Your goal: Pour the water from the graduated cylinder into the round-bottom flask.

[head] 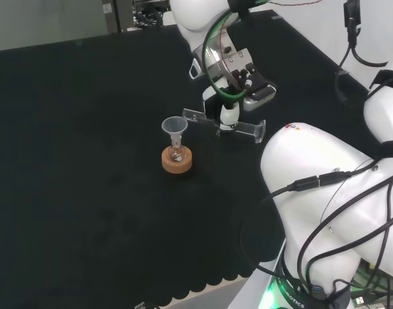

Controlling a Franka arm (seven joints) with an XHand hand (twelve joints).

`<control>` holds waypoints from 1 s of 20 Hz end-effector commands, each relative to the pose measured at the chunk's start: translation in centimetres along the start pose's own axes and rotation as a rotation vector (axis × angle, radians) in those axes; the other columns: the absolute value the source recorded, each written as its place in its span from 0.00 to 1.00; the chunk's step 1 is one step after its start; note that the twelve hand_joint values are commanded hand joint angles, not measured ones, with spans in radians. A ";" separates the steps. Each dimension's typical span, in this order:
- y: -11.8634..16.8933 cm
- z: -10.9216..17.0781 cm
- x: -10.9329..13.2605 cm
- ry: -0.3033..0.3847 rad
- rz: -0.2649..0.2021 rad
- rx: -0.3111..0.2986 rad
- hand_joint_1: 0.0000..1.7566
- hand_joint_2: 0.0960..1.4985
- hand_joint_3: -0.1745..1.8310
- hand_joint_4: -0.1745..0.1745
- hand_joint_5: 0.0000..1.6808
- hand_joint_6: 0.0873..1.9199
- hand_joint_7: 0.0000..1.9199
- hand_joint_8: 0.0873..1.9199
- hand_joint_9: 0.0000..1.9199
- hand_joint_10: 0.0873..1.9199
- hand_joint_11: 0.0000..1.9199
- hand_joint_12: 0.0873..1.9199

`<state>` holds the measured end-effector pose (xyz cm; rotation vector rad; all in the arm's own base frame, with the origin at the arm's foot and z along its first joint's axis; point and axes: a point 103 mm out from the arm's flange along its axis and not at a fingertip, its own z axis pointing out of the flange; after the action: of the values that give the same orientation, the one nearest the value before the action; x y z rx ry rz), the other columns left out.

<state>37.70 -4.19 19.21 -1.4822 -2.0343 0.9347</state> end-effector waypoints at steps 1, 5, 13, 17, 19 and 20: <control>-0.1 -0.2 -0.1 -0.016 0.020 0.039 0.72 0.73 0.09 0.00 0.57 0.51 0.52 0.50 0.74 0.01 0.60 0.40; -0.2 -0.4 -0.2 -0.021 0.026 0.060 0.72 0.73 0.09 0.00 0.57 0.51 0.52 0.50 0.73 0.01 0.60 0.40; -0.4 -0.8 -0.4 -0.033 0.027 0.081 0.72 0.73 0.09 0.00 0.57 0.51 0.52 0.50 0.74 0.01 0.60 0.40; -0.4 -1.2 -0.1 -0.048 0.034 0.098 0.72 0.73 0.09 0.00 0.57 0.51 0.52 0.50 0.74 0.01 0.60 0.40; -0.4 -1.3 -0.2 -0.050 0.032 0.100 0.72 0.73 0.09 0.00 0.57 0.51 0.52 0.50 0.74 0.01 0.60 0.39; -0.4 -1.3 -0.1 -0.051 0.033 0.104 0.72 0.73 0.09 0.00 0.57 0.51 0.52 0.50 0.74 0.01 0.60 0.39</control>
<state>38.32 -4.13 20.23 -1.4581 -1.9796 1.0664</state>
